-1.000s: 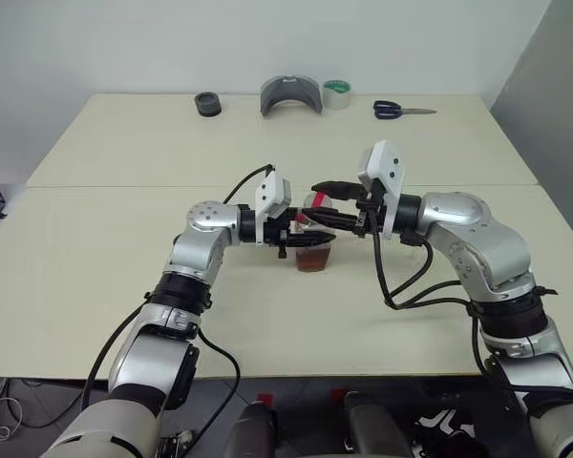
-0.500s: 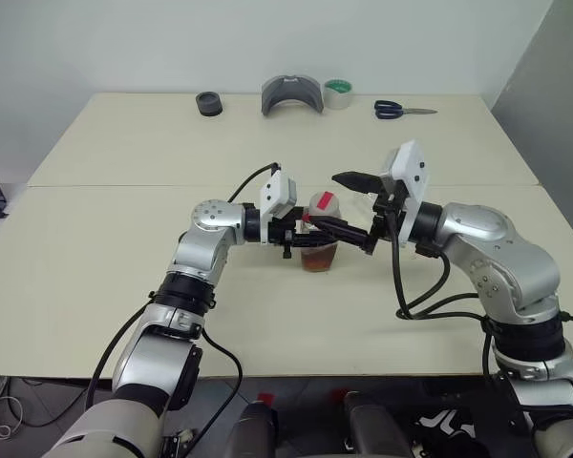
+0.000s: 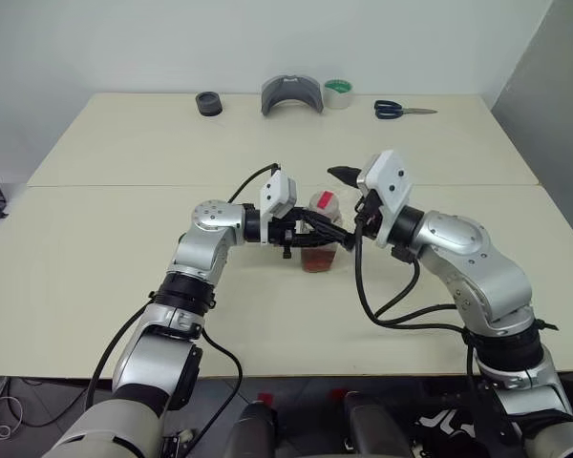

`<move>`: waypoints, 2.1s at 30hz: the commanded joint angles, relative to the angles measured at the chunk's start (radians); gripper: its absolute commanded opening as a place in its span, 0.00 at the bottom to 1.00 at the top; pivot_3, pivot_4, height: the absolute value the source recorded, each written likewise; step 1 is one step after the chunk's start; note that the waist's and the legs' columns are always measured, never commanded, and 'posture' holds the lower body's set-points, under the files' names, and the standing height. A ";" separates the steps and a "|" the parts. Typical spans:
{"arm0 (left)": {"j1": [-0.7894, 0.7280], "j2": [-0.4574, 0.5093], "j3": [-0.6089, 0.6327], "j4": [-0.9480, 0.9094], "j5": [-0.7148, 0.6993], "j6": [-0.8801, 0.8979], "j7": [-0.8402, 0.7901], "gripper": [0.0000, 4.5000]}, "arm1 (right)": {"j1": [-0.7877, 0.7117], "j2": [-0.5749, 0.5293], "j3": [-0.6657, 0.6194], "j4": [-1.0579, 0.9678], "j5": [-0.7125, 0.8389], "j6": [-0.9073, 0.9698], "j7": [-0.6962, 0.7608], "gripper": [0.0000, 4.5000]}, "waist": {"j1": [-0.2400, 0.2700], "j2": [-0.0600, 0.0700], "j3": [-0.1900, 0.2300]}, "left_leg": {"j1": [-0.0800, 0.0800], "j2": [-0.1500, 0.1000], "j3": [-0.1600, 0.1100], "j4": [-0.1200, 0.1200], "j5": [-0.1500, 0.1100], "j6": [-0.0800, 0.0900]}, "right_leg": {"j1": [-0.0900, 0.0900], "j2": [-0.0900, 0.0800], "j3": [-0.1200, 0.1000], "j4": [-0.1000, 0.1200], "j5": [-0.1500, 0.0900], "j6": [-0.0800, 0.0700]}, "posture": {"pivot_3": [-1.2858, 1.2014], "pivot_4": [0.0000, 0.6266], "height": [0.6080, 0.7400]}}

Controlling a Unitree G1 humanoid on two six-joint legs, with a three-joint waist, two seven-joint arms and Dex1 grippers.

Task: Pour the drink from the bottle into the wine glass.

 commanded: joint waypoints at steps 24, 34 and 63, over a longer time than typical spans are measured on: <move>-0.022 0.015 0.041 -0.023 -0.022 -0.004 0.007 0.39 | 0.070 -0.038 -0.113 -0.131 0.111 0.072 -0.006 1.00 | 0.000 0.000 0.000 | 0.000 0.000 0.000 0.000 0.000 0.000 | 0.000 0.000 0.000 0.000 0.000 0.000 | 0.52 0.24 1.00; -0.049 0.023 0.066 -0.030 -0.072 0.100 -0.030 0.39 | 0.046 -0.039 -0.101 -0.191 0.191 0.124 0.001 1.00 | 0.000 0.000 0.000 | 0.000 0.000 0.000 0.000 0.000 0.000 | 0.000 0.000 0.000 0.001 0.000 0.000 | 0.52 0.24 1.00; -0.037 0.039 0.043 -0.023 -0.036 0.047 -0.061 0.39 | -0.012 0.019 -0.056 -0.064 0.053 0.087 -0.076 1.00 | -0.001 0.000 0.000 | 0.000 0.000 0.000 0.000 0.000 0.000 | 0.000 0.000 0.000 0.001 0.000 0.000 | 0.52 0.24 1.00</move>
